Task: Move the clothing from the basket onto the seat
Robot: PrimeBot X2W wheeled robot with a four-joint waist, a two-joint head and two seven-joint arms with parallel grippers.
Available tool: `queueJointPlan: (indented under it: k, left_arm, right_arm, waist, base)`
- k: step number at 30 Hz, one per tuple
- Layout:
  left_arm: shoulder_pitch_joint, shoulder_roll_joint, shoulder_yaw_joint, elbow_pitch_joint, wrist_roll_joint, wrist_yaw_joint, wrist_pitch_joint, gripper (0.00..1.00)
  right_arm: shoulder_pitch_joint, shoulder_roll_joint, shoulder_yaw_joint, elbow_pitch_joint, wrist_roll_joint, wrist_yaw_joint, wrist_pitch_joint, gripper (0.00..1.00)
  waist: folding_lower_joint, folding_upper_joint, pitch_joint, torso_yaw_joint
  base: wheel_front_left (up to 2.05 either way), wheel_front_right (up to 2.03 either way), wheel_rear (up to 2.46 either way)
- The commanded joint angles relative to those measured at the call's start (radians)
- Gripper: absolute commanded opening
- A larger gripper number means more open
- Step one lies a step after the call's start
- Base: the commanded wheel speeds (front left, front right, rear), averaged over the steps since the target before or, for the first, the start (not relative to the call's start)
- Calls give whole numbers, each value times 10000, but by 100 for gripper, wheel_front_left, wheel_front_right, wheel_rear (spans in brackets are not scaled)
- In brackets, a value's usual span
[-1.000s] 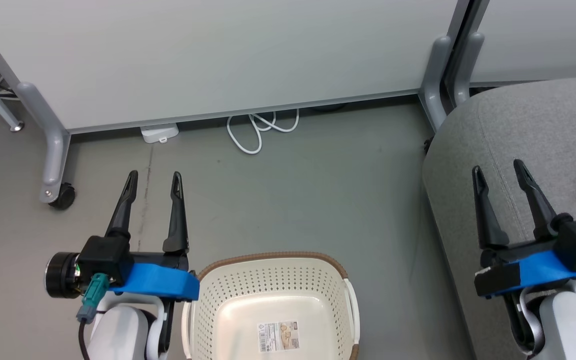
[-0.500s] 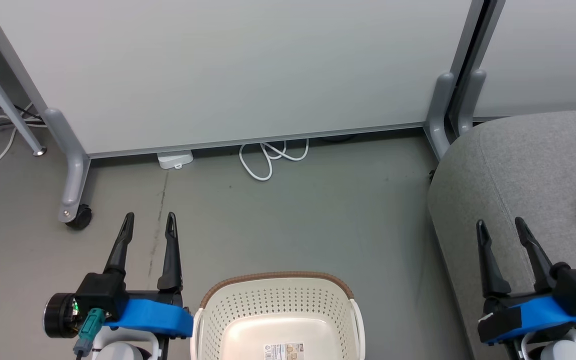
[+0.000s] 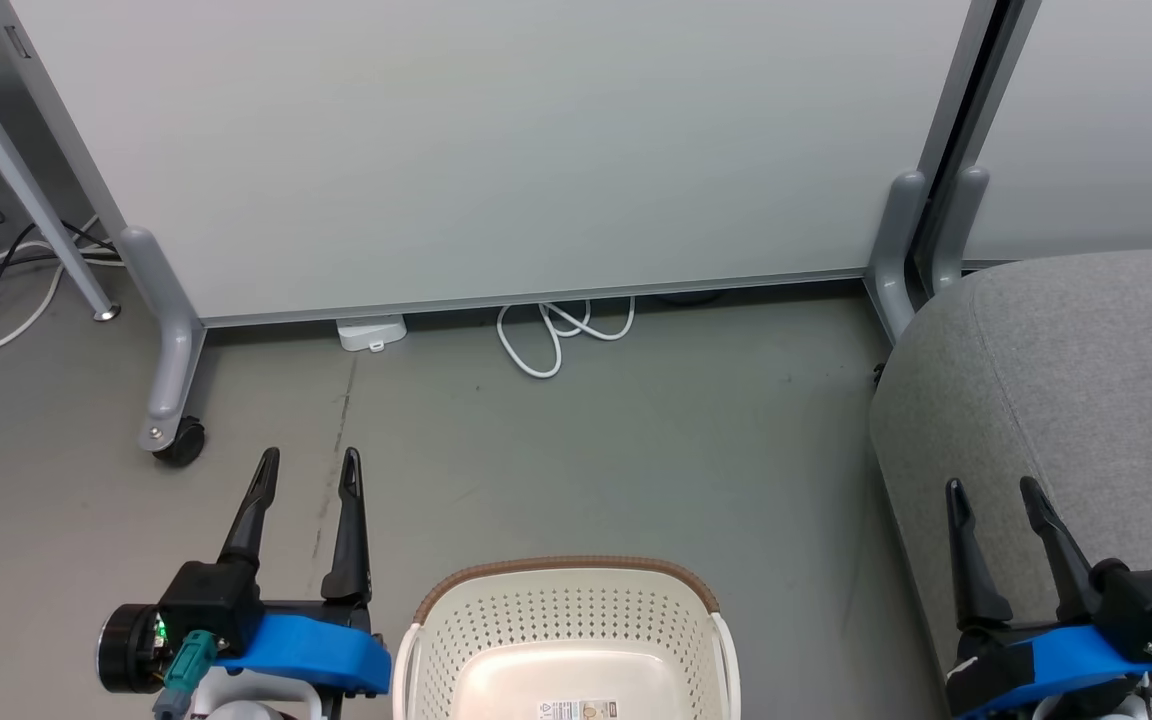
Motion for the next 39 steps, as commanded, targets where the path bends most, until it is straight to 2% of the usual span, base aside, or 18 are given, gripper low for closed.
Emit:
queueJointPlan:
  k: [1,11,12,18,39]
  left_arm:
    - [97,-17,50,24,14,-34,-45,100]
    - [93,-20,-16,75,13,84,-45,100]
    - [45,-6,-14,66,-18,57,0,0]
    - [381,-8,26,528,-214,58,120,0]
    - [181,-10,535,334,-4125,-50,1096,0]
  right_arm:
    - [189,32,-27,22,13,1,-8,100]
    - [154,116,-45,31,-64,1,-8,100]
    - [22,86,-34,45,-5,0,0,0]
    - [137,141,-52,539,199,0,140,0]
    - [-63,154,-129,323,4085,0,1114,0]
  waist:
    - [1,0,-3,-4]
    - [1,0,4,-46]
    - [1,0,3,-46]
    - [1,0,3,-54]
    - [1,0,5,-165]
  base:
    - [0,0,0]
    - [0,0,0]
    - [0,0,0]
    - [0,0,0]
    - [0,0,0]
